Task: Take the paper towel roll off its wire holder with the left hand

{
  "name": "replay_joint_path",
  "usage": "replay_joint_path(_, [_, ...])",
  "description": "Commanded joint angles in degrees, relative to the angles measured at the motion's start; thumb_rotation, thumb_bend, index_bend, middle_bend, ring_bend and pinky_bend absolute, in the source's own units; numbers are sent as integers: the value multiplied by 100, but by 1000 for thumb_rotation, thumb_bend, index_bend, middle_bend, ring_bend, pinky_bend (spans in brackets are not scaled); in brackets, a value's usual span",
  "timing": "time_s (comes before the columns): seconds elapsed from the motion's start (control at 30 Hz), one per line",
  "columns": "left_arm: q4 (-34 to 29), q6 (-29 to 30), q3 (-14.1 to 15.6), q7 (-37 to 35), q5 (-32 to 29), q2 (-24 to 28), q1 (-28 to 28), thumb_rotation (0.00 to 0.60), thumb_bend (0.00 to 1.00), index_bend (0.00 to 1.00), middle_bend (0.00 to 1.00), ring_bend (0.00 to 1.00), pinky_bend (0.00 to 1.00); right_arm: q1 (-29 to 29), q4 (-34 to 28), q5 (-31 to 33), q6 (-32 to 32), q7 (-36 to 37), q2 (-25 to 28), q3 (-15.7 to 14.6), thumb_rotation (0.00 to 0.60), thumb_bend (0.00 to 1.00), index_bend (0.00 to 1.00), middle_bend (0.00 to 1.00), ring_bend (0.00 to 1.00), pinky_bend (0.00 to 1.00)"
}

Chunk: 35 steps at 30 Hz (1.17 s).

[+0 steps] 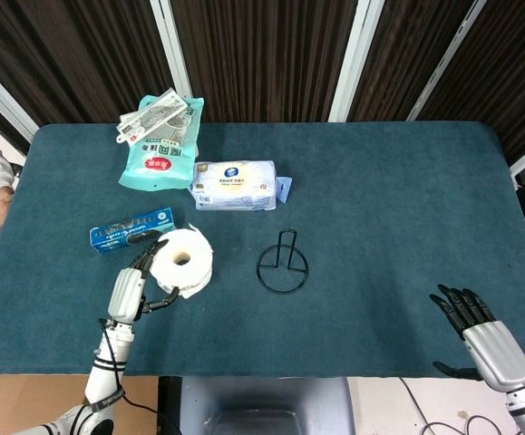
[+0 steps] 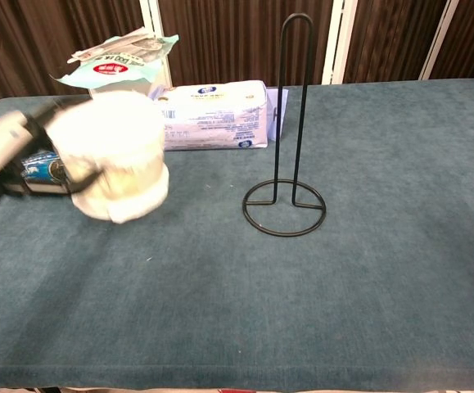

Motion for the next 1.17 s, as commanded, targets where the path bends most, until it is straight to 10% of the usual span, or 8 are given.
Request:
replay_joint_path(0.03, [199, -277, 23, -54, -188, -146, -15, 600, 465, 26, 12, 2, 107, -15, 20, 52, 24, 52, 20, 19, 600, 62, 0, 0, 0, 0])
replay_joint_path(0.6, [-909, 556, 165, -255, 451, 1161, 378, 600, 363, 0, 0, 0, 47, -155, 303, -253, 583, 296, -122, 17, 600, 62, 0, 0, 0, 0])
replay_joint_path(0.87, [-1016, 1367, 1638, 689, 1915, 2822, 1283, 600, 411, 0, 0, 0, 44, -238, 167, 101, 495, -432, -298, 189, 600, 62, 0, 0, 0, 0])
replay_joint_path(1.17, [-376, 1737, 1918, 1142, 2381, 2701, 1598, 600, 405, 0, 0, 0, 0, -312, 38, 135, 553, -907, -462, 248, 600, 62, 0, 0, 0, 0])
